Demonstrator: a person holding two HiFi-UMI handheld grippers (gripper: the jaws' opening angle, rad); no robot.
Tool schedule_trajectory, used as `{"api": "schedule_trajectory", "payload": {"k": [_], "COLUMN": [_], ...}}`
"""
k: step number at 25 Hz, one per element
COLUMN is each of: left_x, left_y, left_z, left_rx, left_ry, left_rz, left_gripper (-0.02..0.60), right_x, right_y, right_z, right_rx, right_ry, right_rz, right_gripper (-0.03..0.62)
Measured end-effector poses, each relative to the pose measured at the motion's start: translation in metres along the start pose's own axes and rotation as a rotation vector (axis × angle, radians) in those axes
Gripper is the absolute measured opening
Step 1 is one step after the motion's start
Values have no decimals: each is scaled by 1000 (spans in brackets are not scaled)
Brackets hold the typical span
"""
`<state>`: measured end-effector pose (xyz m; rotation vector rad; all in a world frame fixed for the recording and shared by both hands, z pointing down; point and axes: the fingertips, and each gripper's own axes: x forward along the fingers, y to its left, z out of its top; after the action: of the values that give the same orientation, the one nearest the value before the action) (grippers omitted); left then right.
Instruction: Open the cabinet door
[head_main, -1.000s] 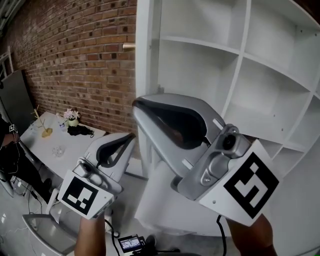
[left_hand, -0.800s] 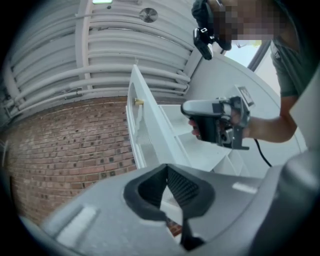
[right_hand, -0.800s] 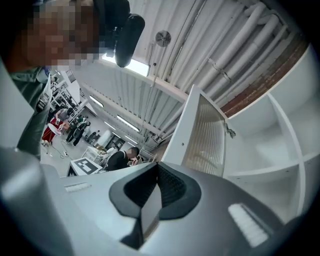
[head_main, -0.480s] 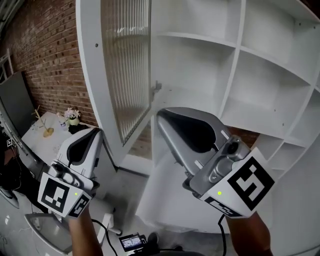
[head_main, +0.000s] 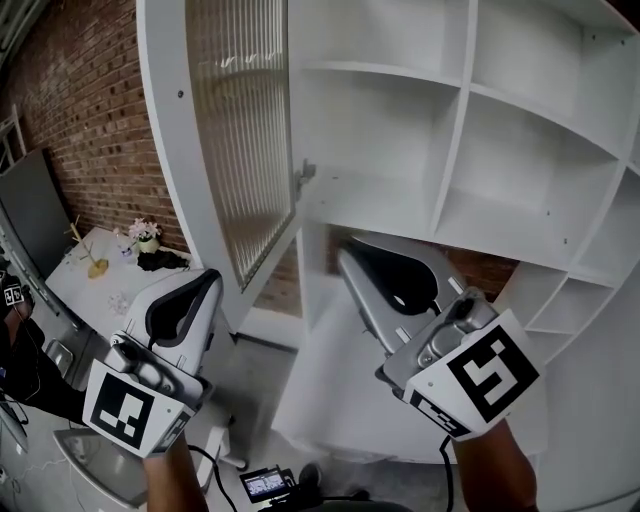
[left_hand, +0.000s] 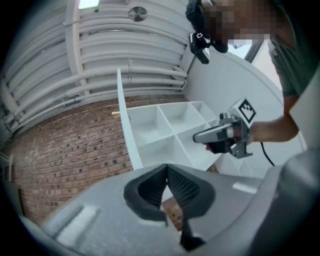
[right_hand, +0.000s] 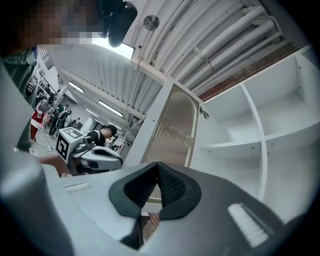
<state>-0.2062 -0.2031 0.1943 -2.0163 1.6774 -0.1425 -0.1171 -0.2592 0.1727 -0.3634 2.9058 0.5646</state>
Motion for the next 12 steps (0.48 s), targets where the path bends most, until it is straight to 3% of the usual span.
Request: {"api": "schedule_trajectory", "payload": {"k": [3,7,12], "left_x": [6,12,30], "left_y": [-14,-23,-43], "left_z": [11,0,18], "left_rx": [-3,15,-3], "left_ry": [-22,52,-18], "left_rz": [-31,-31,-91], "left_gripper": [2,2,2], "right_x": [-10,-20,-32], "right_y": [-6,-13,-22], "right_z": [-6,-14,-19], "right_rx": [8,18,28], "right_ry": [11,20,29], "right_rz": [-17,-29,-46], "right_gripper": [6,6,6]}}
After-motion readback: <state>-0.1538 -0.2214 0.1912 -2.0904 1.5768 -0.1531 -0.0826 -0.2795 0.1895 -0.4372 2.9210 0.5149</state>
